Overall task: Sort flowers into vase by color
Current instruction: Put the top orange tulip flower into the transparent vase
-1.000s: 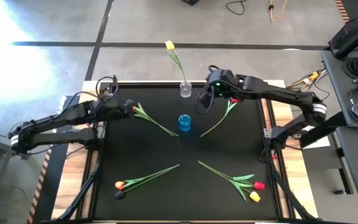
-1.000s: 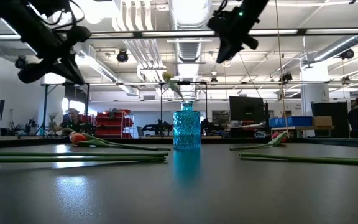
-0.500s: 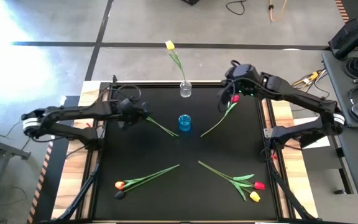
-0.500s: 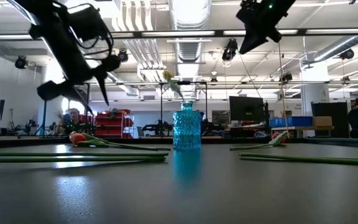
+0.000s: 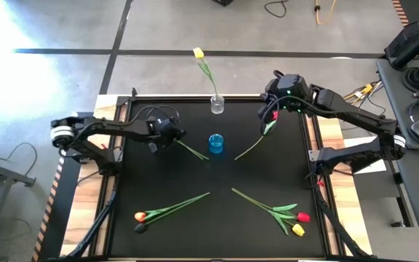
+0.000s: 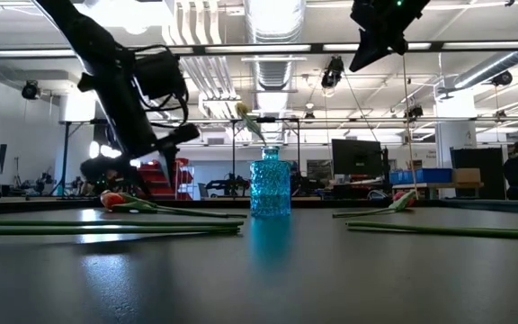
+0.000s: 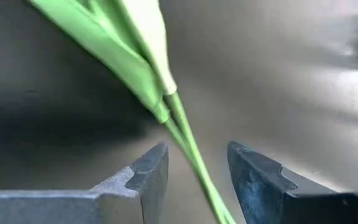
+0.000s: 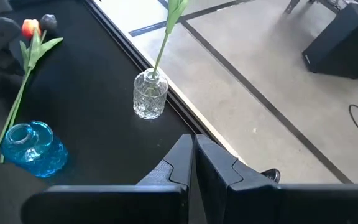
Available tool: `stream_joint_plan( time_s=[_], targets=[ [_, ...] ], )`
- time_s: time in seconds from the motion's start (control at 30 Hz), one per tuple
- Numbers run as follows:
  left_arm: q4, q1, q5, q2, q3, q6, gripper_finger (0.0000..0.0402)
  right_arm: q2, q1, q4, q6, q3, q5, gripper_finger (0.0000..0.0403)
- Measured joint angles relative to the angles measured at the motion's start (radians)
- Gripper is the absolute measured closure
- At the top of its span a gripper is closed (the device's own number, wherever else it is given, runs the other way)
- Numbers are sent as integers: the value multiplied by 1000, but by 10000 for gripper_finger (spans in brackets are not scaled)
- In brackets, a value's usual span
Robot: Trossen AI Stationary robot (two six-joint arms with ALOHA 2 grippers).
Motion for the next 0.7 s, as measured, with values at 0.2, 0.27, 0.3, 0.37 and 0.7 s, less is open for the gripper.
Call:
stream_joint_plan(
  time_s=[0.2, 0.27, 0.3, 0.37, 0.7],
  targets=[
    [41, 16, -4, 92, 34, -31, 255, 0, 0, 0, -12, 0, -12, 390],
    [60, 24, -1, 117, 47, -33, 256, 0, 0, 0, -19, 0, -13, 390],
    [61, 24, 1, 127, 54, -35, 256, 0, 0, 0, -24, 0, -13, 390],
    [57, 25, 1, 140, 70, -34, 255, -1, 0, 0, -34, 0, -13, 390],
    [35, 39, -6, 172, 100, 9, 271, -1, 0, 0, -50, 0, -14, 390]
  ],
)
